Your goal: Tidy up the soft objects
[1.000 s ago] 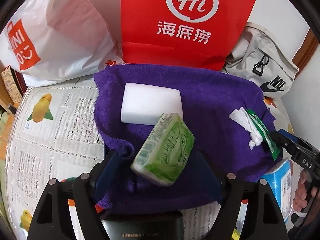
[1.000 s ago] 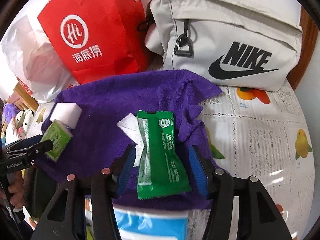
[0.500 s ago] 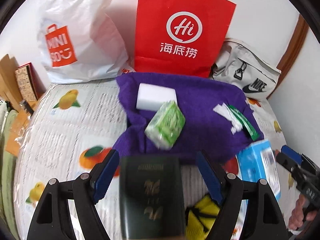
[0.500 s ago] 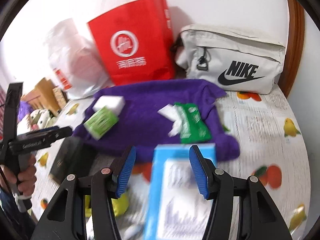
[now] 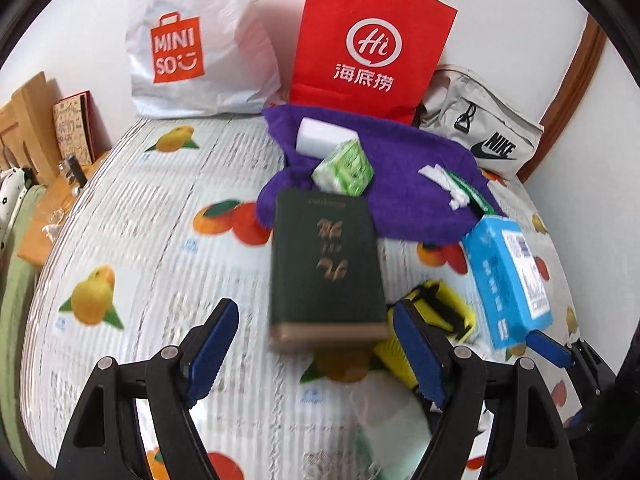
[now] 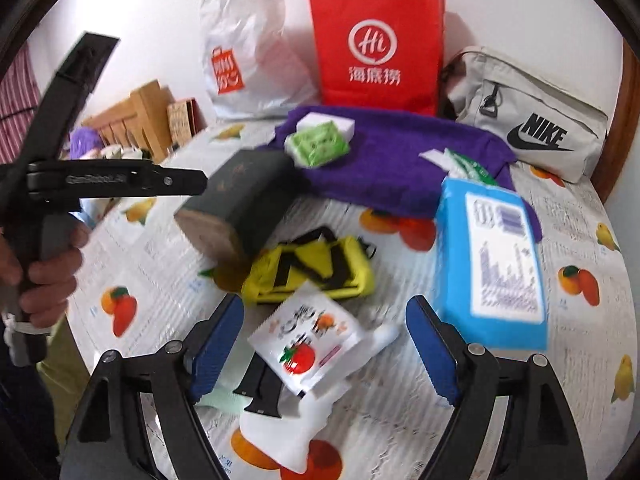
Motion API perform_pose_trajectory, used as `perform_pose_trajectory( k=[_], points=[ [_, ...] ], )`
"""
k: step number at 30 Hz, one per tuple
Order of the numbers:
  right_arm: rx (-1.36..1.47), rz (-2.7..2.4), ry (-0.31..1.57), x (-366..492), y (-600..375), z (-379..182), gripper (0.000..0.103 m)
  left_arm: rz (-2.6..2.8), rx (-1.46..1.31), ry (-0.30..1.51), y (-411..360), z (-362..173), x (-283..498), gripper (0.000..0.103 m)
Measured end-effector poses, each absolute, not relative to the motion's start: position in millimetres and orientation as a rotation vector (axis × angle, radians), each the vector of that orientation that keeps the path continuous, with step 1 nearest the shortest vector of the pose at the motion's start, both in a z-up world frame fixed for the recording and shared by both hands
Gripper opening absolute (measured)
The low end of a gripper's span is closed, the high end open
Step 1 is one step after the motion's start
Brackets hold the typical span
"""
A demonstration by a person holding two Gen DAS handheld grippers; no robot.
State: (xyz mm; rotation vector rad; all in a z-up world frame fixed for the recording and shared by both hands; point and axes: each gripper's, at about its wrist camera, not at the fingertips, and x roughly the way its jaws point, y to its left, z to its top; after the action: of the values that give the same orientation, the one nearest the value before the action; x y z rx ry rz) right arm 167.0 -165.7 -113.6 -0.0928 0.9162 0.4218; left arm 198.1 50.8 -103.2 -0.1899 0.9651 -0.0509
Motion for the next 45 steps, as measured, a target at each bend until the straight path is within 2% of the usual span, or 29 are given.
perform_pose_trajectory(
  k=[10, 15, 17, 18, 19, 22, 34, 42, 45],
  points=[
    [-0.194, 0.368, 1.004, 166.9, -135.3, -156.1, 0.083, -0.067, -0.230, 0.988, 69.5, -130.0, 173.7, 0.078],
    [-0.261, 0.352, 0.962, 161.6, -123.1, -159.3, 0.083, -0.067, -0.249, 0.999, 77.4, -139.1, 169.0, 0.078],
    [-0.286, 0.345, 0.952, 160.9, -120.9, -160.8, 0.079, -0.067, -0.257, 1.004, 78.9, -141.7, 167.9, 0.078],
    [-0.288, 0.345, 0.949, 160.1, -120.7, -160.9, 0.073, -0.067, -0.259, 1.007, 79.4, -143.3, 167.0, 0.078],
    [-0.284, 0.347, 0.948, 159.5, -121.3, -160.8, 0.066, -0.066, -0.260, 1.009, 79.4, -144.1, 166.4, 0.078],
    [-0.260, 0.361, 0.949, 157.8, -124.6, -159.8, 0.065, -0.065, -0.262, 1.013, 79.7, -146.7, 163.0, 0.078],
    [-0.155, 0.381, 0.841, 138.3, -152.3, -123.2, 0.065, -0.078, -0.243, 1.015, 65.3, -146.7, 142.1, 0.078],
    [-0.114, 0.330, 0.802, 108.7, -192.7, -108.1, 0.065, -0.183, -0.210, 1.005, 23.1, -142.7, 133.9, 0.078],
    [-0.086, 0.299, 0.804, 99.6, -211.6, -111.3, 0.065, -0.234, -0.194, 0.988, 3.1, -142.4, 131.9, 0.074]
  ],
)
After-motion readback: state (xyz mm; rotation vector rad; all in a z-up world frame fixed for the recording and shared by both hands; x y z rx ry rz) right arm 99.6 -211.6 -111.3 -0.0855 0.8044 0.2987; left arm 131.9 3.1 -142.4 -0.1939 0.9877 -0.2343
